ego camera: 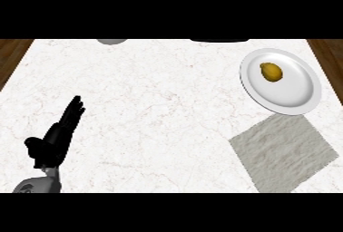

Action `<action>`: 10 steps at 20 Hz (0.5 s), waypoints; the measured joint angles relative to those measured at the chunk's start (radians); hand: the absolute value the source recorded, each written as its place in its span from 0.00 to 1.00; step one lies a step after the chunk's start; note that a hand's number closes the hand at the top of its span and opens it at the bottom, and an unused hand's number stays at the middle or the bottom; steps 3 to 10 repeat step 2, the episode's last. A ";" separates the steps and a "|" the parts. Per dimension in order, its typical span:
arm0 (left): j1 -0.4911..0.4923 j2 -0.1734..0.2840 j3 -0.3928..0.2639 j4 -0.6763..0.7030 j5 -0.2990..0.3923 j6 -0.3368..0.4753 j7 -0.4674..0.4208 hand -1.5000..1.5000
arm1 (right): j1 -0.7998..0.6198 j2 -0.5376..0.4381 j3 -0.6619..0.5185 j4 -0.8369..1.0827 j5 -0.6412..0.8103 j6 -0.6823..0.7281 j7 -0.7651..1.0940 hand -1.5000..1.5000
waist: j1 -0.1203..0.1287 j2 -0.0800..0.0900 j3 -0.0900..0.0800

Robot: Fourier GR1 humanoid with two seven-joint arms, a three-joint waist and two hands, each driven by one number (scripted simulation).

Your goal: Pick the lemon from the placemat and place it in the plate

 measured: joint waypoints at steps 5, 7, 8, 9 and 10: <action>0.006 -0.002 -0.002 -0.023 0.003 -0.003 0.021 0.50 | 0.014 -0.007 0.006 0.023 -0.003 0.004 -0.034 0.00 | 0.002 0.000 0.000; 0.006 -0.002 -0.002 -0.023 0.003 -0.003 0.021 0.50 | 0.014 -0.007 0.006 0.023 -0.003 0.004 -0.034 0.00 | 0.002 0.000 0.000; 0.006 -0.002 -0.002 -0.023 0.003 -0.003 0.021 0.50 | 0.014 -0.007 0.006 0.023 -0.003 0.004 -0.034 0.00 | 0.002 0.000 0.000; 0.006 -0.002 -0.002 -0.023 0.003 -0.003 0.021 0.50 | 0.014 -0.007 0.006 0.023 -0.003 0.004 -0.034 0.00 | 0.002 0.000 0.000; 0.006 -0.002 -0.002 -0.023 0.003 -0.003 0.021 0.50 | 0.014 -0.007 0.006 0.023 -0.003 0.004 -0.034 0.00 | 0.002 0.000 0.000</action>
